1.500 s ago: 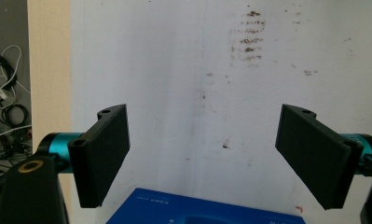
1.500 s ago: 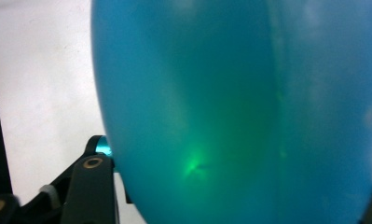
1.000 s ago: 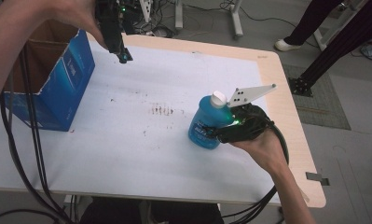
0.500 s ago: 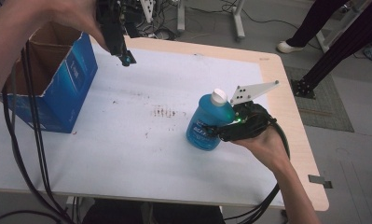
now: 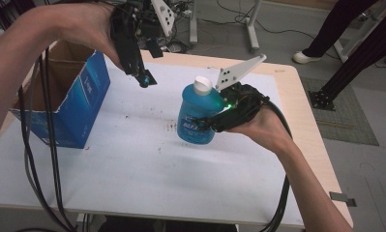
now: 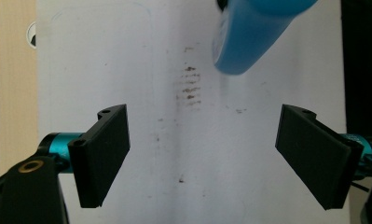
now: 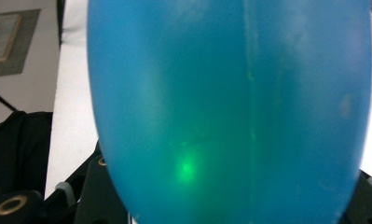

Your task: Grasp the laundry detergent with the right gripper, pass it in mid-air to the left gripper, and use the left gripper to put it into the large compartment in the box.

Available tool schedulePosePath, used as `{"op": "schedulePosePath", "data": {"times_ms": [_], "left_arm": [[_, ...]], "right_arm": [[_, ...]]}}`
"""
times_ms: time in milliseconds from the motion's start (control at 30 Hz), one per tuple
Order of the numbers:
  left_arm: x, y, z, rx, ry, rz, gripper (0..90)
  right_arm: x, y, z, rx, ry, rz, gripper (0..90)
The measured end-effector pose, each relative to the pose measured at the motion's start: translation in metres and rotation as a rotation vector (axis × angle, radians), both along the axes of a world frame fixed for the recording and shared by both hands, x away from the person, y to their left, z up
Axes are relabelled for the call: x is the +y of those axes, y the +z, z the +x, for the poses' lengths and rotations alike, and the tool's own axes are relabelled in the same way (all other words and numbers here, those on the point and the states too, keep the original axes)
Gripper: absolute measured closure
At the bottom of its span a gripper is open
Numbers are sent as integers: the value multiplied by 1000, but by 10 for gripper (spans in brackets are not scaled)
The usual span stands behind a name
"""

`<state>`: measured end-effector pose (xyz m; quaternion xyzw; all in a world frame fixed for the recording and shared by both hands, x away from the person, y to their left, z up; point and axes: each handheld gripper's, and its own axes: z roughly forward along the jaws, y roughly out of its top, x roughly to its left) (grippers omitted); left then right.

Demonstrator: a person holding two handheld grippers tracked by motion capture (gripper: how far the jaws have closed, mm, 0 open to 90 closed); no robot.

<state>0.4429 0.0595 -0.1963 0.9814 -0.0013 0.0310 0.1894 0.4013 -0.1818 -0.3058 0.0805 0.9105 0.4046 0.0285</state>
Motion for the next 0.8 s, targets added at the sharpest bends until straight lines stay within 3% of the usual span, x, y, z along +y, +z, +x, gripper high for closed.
{"op": "schedulePosePath", "data": {"times_ms": [333,800], "left_arm": [[-26,1,-25,14,-58,46,176],[-54,-19,-28,45,-73,38,176]], "right_arm": [[31,1,10,23,89,3,466],[37,-3,12,28,107,-11,465]]}}
